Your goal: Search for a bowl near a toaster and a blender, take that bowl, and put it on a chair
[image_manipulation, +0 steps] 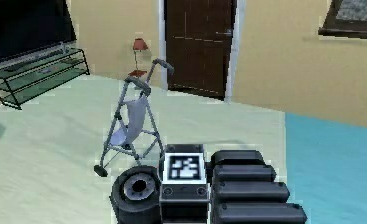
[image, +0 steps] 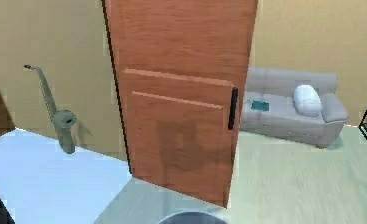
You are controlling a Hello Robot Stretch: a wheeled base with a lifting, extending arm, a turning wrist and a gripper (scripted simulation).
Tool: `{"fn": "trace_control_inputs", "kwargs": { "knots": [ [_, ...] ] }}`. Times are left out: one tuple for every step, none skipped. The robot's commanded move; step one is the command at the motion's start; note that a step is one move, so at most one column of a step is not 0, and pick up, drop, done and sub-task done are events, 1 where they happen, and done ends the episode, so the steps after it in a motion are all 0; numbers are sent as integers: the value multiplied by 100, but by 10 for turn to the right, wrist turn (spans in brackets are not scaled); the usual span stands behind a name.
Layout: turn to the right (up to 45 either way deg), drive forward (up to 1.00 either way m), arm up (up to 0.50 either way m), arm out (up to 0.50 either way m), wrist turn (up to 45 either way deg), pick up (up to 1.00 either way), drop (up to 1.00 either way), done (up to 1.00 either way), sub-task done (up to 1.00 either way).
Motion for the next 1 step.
{"fn": "trace_control_inputs", "kwargs": {
  "knots": [
    [-60,0,0,0,0,0,0,0,0]
  ]
}}
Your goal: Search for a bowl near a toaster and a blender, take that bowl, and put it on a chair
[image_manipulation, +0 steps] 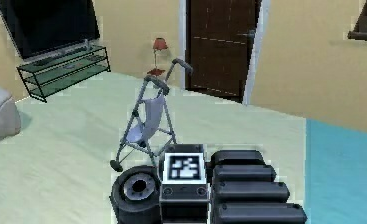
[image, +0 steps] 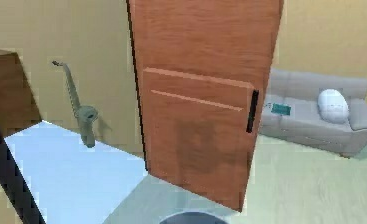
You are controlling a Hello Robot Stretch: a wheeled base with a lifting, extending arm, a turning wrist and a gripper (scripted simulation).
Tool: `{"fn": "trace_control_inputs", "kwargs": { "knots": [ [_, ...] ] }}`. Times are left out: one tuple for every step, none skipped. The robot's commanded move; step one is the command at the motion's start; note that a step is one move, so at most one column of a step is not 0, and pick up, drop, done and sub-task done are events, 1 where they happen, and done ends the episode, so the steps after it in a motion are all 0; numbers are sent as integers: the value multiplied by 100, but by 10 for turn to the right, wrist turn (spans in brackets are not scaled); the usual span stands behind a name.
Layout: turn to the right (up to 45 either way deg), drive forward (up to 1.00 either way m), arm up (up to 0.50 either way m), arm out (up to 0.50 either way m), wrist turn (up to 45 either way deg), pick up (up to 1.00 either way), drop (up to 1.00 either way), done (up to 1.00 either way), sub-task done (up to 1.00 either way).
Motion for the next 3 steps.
{"fn": "trace_control_inputs", "kwargs": {
  "knots": [
    [0,75,0,0,0,0,0,0,0],
    [-450,0,0,0,0,0,0,0,0],
    [-150,0,0,0,0,0,0,0,0]
  ]
}}
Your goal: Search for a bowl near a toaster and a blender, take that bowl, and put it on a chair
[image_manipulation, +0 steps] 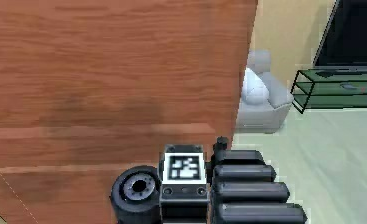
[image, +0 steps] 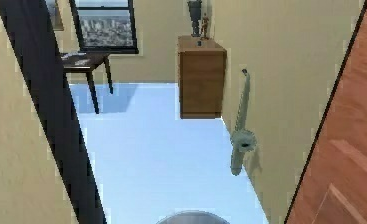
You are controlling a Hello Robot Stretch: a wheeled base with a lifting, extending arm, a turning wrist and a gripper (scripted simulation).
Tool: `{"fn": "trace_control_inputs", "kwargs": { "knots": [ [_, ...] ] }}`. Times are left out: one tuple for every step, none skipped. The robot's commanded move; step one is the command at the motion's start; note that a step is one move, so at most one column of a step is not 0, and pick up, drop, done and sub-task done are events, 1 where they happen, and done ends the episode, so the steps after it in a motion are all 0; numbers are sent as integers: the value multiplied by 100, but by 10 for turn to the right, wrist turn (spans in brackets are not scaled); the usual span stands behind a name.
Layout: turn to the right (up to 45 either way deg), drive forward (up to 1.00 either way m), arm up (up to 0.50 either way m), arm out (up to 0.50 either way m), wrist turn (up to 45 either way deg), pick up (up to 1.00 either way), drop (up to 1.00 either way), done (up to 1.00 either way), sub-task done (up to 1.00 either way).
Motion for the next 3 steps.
{"fn": "trace_control_inputs", "kwargs": {
  "knots": [
    [0,85,0,0,0,0,0,0,0],
    [-450,0,0,0,0,0,0,0,0],
    [-60,0,0,0,0,0,0,0,0]
  ]
}}
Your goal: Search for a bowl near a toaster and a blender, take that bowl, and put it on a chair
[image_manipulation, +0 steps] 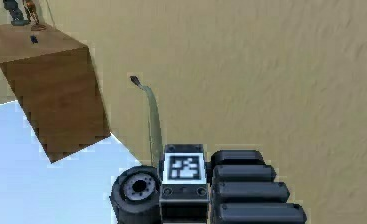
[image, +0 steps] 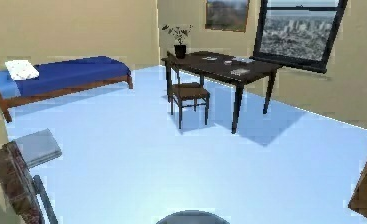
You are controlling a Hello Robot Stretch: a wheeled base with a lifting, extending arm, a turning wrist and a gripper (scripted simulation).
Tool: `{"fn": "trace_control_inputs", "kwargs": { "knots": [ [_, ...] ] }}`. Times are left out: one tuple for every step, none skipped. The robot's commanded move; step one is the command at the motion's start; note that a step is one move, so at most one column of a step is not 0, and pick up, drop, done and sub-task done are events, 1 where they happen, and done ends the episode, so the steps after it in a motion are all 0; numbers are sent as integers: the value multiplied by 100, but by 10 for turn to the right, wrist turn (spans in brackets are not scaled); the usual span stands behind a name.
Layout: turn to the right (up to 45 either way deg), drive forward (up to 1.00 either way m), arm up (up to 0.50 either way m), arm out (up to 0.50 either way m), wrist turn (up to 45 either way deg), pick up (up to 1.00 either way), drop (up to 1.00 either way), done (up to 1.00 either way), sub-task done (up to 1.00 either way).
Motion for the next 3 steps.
{"fn": "trace_control_inputs", "kwargs": {
  "knots": [
    [0,30,0,0,0,0,0,0,0],
    [-90,0,0,0,0,0,0,0,0],
    [0,100,0,0,0,0,0,0,0]
  ]
}}
